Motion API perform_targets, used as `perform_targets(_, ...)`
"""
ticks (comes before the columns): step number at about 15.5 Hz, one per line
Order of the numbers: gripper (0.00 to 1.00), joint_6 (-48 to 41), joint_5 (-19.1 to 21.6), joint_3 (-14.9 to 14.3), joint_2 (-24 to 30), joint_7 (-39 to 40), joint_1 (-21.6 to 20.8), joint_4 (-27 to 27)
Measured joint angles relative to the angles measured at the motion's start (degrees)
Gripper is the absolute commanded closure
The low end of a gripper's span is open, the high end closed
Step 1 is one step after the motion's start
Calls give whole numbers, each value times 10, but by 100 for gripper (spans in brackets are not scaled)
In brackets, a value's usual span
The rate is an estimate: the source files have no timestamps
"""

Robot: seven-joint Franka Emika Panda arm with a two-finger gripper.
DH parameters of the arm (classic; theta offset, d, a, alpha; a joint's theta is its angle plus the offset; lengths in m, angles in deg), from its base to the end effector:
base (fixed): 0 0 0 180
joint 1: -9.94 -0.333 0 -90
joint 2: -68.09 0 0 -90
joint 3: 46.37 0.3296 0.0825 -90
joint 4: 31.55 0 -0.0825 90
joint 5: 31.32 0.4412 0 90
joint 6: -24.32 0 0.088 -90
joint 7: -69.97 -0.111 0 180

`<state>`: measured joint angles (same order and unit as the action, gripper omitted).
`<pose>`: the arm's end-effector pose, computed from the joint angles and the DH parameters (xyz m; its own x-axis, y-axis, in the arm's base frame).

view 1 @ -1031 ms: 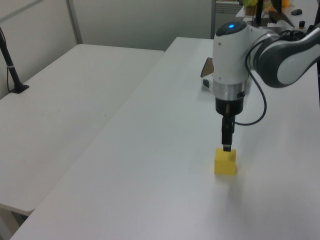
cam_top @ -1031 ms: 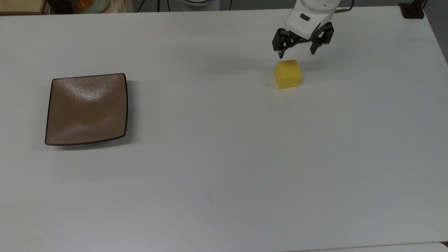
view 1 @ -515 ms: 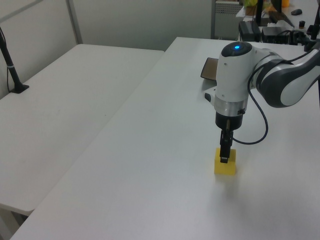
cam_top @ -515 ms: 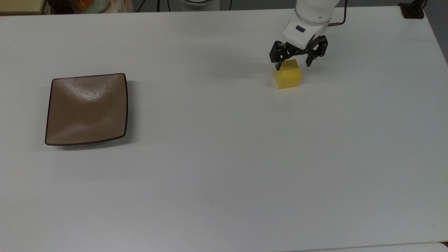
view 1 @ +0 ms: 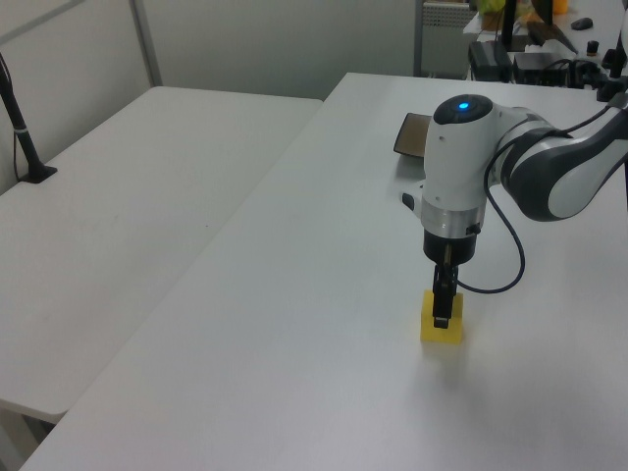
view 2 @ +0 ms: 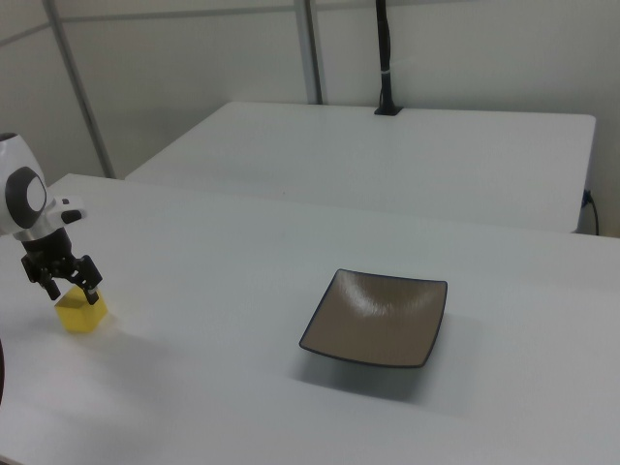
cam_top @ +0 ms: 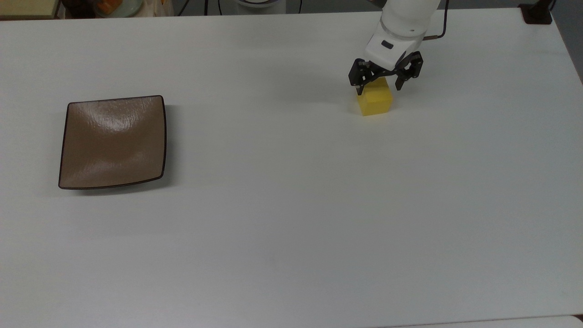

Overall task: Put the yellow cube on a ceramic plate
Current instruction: 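Close the gripper on the yellow cube and lift it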

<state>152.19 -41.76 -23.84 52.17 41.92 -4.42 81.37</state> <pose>0.5293 0.3808 0.3155 0.9681 0.2495 0.0246 0.2487 -0.9681 0.0314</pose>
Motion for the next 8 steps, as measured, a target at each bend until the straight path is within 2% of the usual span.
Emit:
perform_targets(5, 1, 3, -12, 0, -12, 0, 0, 0)
perform_targets(6, 3, 3, -20, 0, -14, -1, 0, 0)
perform_targets(8, 13, 3, -27, 0, -19, -1, 0, 0)
